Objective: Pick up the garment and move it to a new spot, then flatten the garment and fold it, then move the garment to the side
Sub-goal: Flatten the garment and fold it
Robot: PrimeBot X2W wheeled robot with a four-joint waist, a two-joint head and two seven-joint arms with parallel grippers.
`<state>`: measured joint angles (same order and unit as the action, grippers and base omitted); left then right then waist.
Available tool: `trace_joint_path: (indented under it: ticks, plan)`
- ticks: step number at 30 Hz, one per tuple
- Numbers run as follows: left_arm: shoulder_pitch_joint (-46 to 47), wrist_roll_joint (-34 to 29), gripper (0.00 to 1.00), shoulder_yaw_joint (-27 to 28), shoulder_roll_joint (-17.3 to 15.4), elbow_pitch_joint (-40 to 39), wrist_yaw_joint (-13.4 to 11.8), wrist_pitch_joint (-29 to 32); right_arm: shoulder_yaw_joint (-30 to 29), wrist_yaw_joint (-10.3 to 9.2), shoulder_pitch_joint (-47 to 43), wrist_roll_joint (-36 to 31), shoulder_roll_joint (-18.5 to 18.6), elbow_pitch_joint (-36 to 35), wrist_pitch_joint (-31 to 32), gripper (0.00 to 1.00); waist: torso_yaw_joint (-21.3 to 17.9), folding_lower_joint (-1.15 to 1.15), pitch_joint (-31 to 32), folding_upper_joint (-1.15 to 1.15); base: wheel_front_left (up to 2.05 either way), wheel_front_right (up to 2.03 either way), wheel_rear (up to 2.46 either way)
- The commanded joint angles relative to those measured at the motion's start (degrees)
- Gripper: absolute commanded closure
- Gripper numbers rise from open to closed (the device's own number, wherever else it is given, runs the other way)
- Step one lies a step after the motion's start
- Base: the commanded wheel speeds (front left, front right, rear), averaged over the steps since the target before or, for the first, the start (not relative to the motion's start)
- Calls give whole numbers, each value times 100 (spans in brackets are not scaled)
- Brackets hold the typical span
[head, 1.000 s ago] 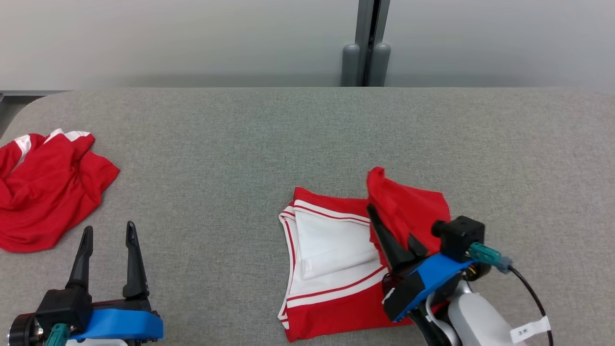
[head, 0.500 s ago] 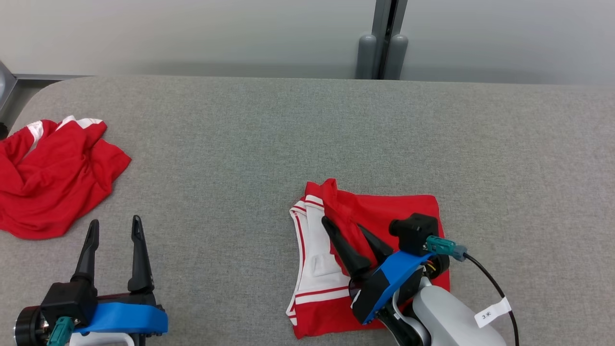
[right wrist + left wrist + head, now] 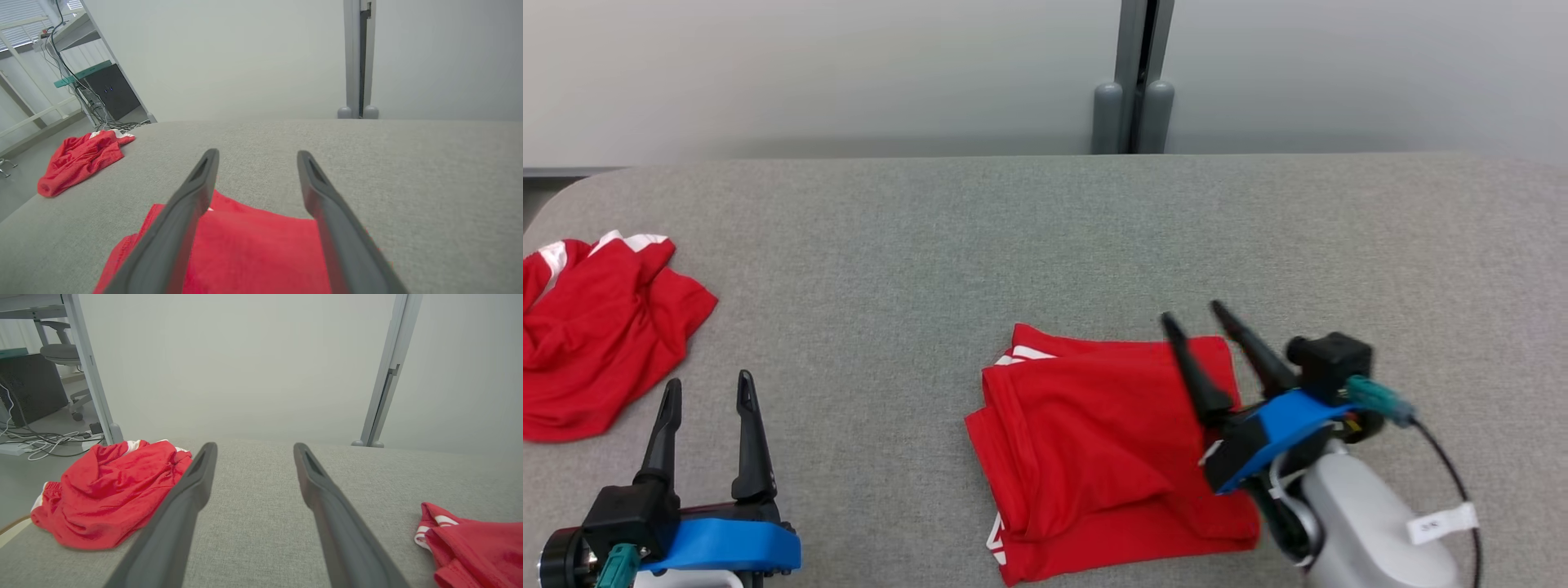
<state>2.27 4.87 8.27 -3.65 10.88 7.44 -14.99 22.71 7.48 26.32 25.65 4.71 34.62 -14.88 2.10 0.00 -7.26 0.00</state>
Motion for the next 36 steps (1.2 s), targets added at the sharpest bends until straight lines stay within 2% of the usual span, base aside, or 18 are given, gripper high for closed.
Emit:
trace_joint_path:
  ticks: [1,7,14,30,36]
  plan:
    - [-44,-46,0,1,-20,-28,5,-25,-247,2,-172,-159,105,-183,-36,0,-60,0,70,0,0,0,0]
    - [-109,-100,0,-43,-10,-47,5,-25,-1148,2,-826,-781,247,-1071,-37,0,-159,0,222,0,0,0,0]
    - [-219,-124,0,-89,4,-27,5,-25,-1787,2,-1619,-1034,23,-1704,-38,0,-210,0,431,0,0,0,0]
    - [-466,-155,0,-253,17,17,5,-25,-2296,2,-2511,-1412,-166,-2163,-39,0,-133,0,789,0,0,0,0]
    - [-486,-131,0,-303,-2,95,5,-25,-2297,2,-2658,-1465,-179,-2135,-39,0,-103,0,831,0,0,0,0]
